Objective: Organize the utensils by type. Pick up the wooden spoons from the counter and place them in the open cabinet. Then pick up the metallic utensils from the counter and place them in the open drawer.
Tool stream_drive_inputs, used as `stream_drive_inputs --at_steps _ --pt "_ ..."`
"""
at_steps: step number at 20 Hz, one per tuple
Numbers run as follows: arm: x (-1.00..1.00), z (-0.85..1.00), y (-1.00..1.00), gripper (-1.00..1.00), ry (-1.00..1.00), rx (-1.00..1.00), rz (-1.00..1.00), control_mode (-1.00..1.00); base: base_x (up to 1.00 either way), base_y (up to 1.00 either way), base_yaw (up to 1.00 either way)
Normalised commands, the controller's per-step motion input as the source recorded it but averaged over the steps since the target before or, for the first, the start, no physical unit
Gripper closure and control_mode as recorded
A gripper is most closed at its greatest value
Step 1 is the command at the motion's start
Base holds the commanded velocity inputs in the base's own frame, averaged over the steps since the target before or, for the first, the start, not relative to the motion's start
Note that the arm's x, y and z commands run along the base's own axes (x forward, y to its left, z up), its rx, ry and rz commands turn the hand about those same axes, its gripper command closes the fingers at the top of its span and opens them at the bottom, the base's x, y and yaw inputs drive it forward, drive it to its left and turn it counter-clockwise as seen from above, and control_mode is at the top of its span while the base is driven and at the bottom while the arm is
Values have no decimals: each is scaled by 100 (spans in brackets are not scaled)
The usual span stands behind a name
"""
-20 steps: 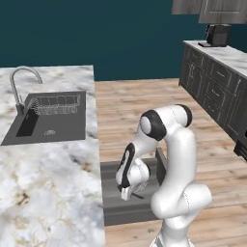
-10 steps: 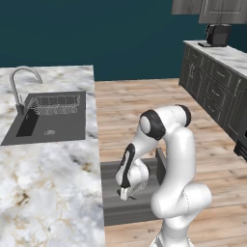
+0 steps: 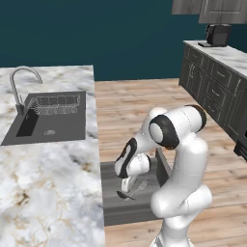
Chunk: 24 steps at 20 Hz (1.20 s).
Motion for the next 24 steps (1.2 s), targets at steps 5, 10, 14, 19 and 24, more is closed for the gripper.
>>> stream_drive_inputs --at_steps 5,10,14,19,24 --pt "-16 76 -23 -100 0 0 0 -100 0 0 0" --pt "-26 72 -34 -100 0 0 -2 -100 0 0 0" --pt "-32 73 -24 -100 0 0 -14 -100 0 0 0" --pt "-36 72 -18 -100 0 0 -17 -100 0 0 0" --pt "-33 73 -14 -100 0 0 -21 -100 0 0 0"
